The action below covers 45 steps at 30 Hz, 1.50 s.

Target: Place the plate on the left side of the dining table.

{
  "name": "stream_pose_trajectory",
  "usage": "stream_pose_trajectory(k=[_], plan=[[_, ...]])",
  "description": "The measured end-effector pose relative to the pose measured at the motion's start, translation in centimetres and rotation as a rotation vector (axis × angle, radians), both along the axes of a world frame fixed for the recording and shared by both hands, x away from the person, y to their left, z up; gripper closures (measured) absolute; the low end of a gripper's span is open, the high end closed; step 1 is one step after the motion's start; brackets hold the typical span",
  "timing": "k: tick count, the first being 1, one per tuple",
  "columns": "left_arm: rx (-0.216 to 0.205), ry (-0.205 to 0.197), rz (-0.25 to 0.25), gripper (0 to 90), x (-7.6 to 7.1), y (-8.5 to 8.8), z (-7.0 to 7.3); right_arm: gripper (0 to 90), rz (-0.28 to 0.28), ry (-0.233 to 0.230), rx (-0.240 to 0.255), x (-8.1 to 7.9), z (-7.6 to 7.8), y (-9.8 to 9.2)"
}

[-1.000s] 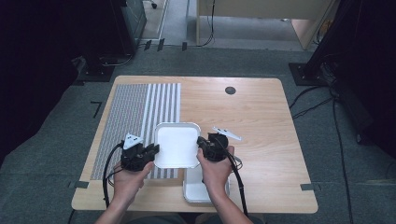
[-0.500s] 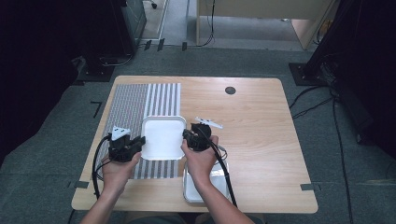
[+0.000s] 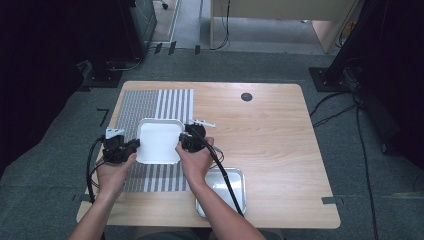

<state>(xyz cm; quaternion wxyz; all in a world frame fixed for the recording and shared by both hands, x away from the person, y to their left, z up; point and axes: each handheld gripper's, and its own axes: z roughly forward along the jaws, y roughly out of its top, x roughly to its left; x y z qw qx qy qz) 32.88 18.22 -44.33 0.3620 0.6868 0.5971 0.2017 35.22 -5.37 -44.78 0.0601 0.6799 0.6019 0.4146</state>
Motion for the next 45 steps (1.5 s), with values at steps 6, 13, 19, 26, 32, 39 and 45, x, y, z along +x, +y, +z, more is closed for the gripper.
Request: stream_pose_trajectory(k=[6,13,19,26,32,39,45], plan=[[0.030,0.033,0.038,85.1,1.7,1.3,-1.2,89.4,0.009,0.029,-0.023,1.7,-0.9,2.1],[0.030,0.085,0.081,86.2,3.5,2.8,-3.2,89.4,0.009,0.077,-0.036,3.9,-3.3,4.4],[0.035,0.123,0.094,85.4,4.6,3.2,-4.7,89.1,0.001,0.093,-0.056,4.8,-4.7,5.3],[0.041,0.122,0.094,84.8,5.4,3.2,-5.0,89.1,-0.004,0.097,-0.070,5.7,-5.1,5.5],[0.054,0.135,0.109,85.5,7.0,3.2,-4.9,89.0,-0.014,0.087,-0.072,6.9,-5.0,5.8],[0.026,0.116,0.124,85.1,8.3,3.2,-5.5,88.7,-0.034,0.072,-0.058,8.2,-5.5,5.8],[0.002,0.119,0.125,61.1,8.2,4.1,-5.5,77.9,-0.015,0.038,-0.010,8.7,-5.9,5.0]])
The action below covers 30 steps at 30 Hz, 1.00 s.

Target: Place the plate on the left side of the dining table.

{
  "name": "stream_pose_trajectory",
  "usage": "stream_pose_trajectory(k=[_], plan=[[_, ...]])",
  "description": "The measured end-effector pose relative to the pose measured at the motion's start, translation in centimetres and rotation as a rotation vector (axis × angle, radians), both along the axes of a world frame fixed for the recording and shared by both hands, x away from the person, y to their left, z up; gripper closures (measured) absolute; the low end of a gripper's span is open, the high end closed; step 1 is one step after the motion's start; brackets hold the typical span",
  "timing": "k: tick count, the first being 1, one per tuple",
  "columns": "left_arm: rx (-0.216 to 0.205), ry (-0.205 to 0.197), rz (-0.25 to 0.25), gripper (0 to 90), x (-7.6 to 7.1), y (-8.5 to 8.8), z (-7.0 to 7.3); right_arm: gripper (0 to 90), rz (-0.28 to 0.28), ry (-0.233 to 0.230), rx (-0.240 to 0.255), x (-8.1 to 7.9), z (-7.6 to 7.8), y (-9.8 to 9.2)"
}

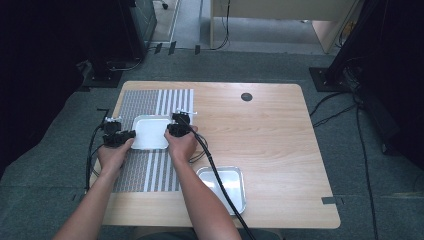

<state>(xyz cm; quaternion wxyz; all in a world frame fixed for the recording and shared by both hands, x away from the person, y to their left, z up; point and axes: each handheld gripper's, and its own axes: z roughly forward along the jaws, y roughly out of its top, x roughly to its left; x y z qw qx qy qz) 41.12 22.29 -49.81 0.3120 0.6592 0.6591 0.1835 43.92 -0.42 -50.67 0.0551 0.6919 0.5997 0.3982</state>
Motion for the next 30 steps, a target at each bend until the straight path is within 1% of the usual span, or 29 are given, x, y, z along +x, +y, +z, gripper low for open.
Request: stream_pose_trajectory(k=[1,2,3,4,7,9,10,13,15,16,18,21,22,23,26,28,29,30], plan=[[-0.011,0.006,-0.005,56.8,-0.2,0.3,0.1,76.6,0.006,-0.013,-0.007,-0.1,0.1,-0.2],[-0.018,0.001,-0.009,54.2,-0.5,0.6,0.3,76.2,0.011,-0.021,-0.020,-0.2,0.2,-0.4],[-0.028,-0.008,-0.015,54.8,-0.9,0.9,0.5,75.3,0.012,-0.020,-0.023,-0.4,0.3,-0.5],[-0.038,-0.013,-0.023,56.9,-1.3,1.1,0.8,75.0,0.015,-0.021,-0.017,-0.5,0.3,-0.8],[-0.059,-0.002,-0.041,59.2,-2.6,1.3,1.5,75.0,0.006,0.002,0.027,-1.1,0.6,-1.5],[-0.057,-0.002,-0.049,58.4,-3.6,1.3,2.0,75.2,-0.004,0.009,0.029,-1.6,0.8,-1.9],[-0.058,-0.001,-0.051,58.3,-4.1,1.3,2.2,75.6,-0.005,0.018,0.040,-1.8,0.8,-2.1],[-0.055,0.000,-0.052,61.1,-5.4,1.2,2.3,76.7,0.012,0.034,0.069,-2.3,0.9,-2.4],[-0.040,0.003,-0.072,63.6,-5.9,0.6,2.2,77.3,0.029,0.034,0.072,-2.5,1.1,-2.4],[-0.027,0.001,-0.082,65.9,-6.1,0.3,2.2,77.8,0.041,0.030,0.059,-2.7,1.2,-2.4],[-0.017,0.001,-0.100,68.8,-6.3,-0.3,2.1,77.7,0.055,0.030,0.069,-2.9,1.3,-2.1],[0.000,-0.001,-0.109,69.1,-6.2,-1.1,2.0,77.6,0.066,0.023,0.066,-3.3,1.5,-1.7],[0.011,0.003,-0.114,69.1,-6.1,-1.4,1.9,77.7,0.071,0.018,0.055,-3.3,1.5,-1.6],[0.013,0.007,-0.113,69.2,-6.0,-1.6,1.8,78.3,0.072,0.016,0.043,-3.4,1.5,-1.5],[0.025,0.006,-0.111,69.1,-6.1,-2.0,1.7,79.8,0.068,0.026,0.034,-3.4,1.3,-1.5],[0.020,-0.002,-0.106,69.1,-6.5,-2.0,1.7,79.5,0.067,0.026,0.039,-3.3,1.3,-1.4],[0.027,-0.002,-0.108,69.3,-6.8,-2.1,1.7,79.3,0.067,0.025,0.043,-3.4,1.3,-1.4],[0.020,-0.005,-0.111,69.3,-7.1,-2.1,1.5,79.4,0.069,0.025,0.040,-3.4,1.3,-1.4]])
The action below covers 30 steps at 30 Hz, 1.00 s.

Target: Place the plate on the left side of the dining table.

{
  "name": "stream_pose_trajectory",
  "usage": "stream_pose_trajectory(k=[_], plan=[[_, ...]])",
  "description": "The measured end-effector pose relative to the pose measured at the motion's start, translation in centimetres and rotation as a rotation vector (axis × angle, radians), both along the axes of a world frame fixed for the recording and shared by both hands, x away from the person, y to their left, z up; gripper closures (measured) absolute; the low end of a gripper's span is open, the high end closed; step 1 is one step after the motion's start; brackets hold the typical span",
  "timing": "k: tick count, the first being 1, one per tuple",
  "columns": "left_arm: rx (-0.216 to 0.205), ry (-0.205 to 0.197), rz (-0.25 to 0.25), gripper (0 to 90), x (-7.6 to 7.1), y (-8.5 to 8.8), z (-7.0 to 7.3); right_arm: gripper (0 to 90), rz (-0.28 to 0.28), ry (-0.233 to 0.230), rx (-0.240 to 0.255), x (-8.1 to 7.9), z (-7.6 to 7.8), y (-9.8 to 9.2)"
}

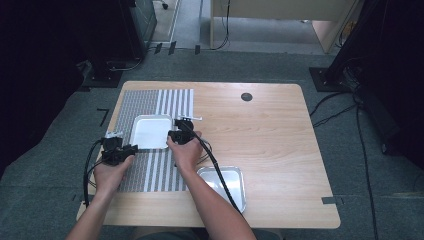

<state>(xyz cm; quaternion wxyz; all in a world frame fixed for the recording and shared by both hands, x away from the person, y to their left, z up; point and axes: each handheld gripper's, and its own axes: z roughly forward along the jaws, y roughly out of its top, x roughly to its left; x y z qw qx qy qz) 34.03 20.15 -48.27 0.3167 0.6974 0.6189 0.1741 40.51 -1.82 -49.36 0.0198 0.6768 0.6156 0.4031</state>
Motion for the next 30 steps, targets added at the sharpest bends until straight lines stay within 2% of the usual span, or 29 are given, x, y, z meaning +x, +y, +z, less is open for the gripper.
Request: stream_pose_trajectory(k=[3,7,9,14,16,21,24,27,29,30], plan=[[-0.001,0.005,-0.020,67.5,-0.6,-0.5,-0.5,79.6,0.012,-0.010,-0.032,-0.1,-0.2,0.3],[-0.003,0.003,-0.039,66.7,-0.4,-1.1,-0.7,80.8,0.015,-0.003,-0.067,-0.2,-0.5,0.5],[-0.013,-0.005,-0.041,66.8,-0.3,-1.2,-0.7,81.1,0.010,-0.002,-0.067,-0.1,-0.5,0.5],[-0.005,-0.005,-0.045,66.4,0.0,-1.4,-0.7,81.1,0.000,-0.002,-0.059,0.1,-0.7,0.4],[-0.017,-0.004,-0.039,63.5,-0.1,-1.4,-0.8,79.7,0.005,-0.004,-0.071,0.1,-0.7,0.5],[-0.044,-0.004,-0.073,48.5,-1.1,-1.7,-1.3,71.1,0.064,-0.070,-0.132,-0.2,-0.1,0.1],[-0.050,-0.026,-0.080,43.6,-1.9,-1.7,-1.4,66.2,0.085,-0.109,-0.165,-0.4,0.6,-0.8],[-0.071,-0.051,-0.077,38.6,-2.4,-1.4,-1.1,60.6,0.087,-0.145,-0.162,-0.5,1.4,-1.6],[-0.072,-0.070,-0.062,33.4,-2.9,-1.3,-0.8,54.3,0.095,-0.188,-0.161,-0.7,2.2,-2.4],[-0.077,-0.080,-0.058,29.4,-3.1,-1.2,-0.6,52.6,0.106,-0.216,-0.182,-0.8,2.5,-2.6]])
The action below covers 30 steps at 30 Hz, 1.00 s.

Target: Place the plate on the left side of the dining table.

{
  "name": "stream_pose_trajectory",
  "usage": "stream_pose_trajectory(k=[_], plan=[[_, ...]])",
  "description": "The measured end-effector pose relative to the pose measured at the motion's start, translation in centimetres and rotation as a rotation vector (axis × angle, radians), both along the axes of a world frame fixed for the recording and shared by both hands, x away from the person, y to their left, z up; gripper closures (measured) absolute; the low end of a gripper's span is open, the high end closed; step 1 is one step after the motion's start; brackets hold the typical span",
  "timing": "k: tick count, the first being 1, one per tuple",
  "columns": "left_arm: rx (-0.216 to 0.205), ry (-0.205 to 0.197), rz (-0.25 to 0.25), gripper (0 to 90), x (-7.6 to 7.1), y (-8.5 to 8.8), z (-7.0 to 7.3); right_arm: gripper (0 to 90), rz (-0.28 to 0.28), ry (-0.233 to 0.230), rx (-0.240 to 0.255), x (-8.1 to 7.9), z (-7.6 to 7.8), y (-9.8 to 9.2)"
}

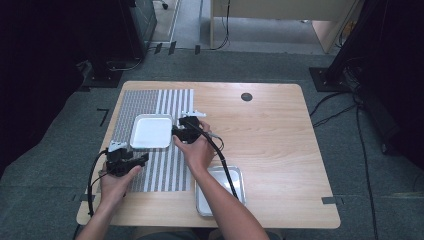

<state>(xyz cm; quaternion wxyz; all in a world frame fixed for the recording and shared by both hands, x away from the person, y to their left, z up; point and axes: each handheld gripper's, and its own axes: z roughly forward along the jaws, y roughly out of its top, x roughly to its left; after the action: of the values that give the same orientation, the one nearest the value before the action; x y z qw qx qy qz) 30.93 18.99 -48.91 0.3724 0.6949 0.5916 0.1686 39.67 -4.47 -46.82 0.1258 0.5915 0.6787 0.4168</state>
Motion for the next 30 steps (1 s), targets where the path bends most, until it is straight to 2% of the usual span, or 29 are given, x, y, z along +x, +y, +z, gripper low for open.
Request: stream_pose_trajectory(k=[2,3,5,8,10,14,16,18,19,24,30], plan=[[-0.008,-0.021,0.013,22.7,-0.4,0.2,0.3,48.9,0.020,-0.043,-0.051,-0.4,0.6,-0.5],[-0.012,-0.030,0.012,20.2,-0.6,0.3,0.5,47.9,0.028,-0.051,-0.052,-0.6,0.9,-0.8],[-0.025,-0.046,0.010,16.5,-0.9,0.5,0.7,43.0,0.039,-0.059,-0.034,-0.9,1.3,-1.6],[-0.016,-0.061,-0.002,13.6,-1.5,0.7,1.0,39.0,0.051,-0.079,-0.026,-1.2,1.6,-2.9],[-0.017,-0.068,0.001,13.4,-1.9,0.8,1.1,36.6,0.066,-0.074,-0.023,-1.4,1.7,-3.8],[-0.027,-0.086,-0.002,12.0,-2.8,1.1,1.2,33.8,0.032,-0.106,-0.027,-2.3,1.8,-5.8],[-0.025,-0.092,0.000,11.8,-3.2,1.3,1.3,30.9,0.035,-0.118,-0.006,-2.7,1.8,-6.9],[-0.035,-0.094,0.001,11.4,-3.5,1.4,1.3,30.4,0.037,-0.126,-0.012,-3.1,1.8,-7.7],[-0.036,-0.095,0.002,11.4,-3.7,1.5,1.3,29.5,0.045,-0.122,-0.028,-3.3,1.8,-8.1],[-0.034,-0.096,0.010,11.2,-4.5,1.8,1.2,28.3,0.064,-0.121,-0.039,-4.3,1.6,-9.8],[-0.006,-0.089,0.010,10.6,-5.5,2.1,0.9,27.1,0.046,-0.113,-0.040,-5.2,1.5,-11.9]])
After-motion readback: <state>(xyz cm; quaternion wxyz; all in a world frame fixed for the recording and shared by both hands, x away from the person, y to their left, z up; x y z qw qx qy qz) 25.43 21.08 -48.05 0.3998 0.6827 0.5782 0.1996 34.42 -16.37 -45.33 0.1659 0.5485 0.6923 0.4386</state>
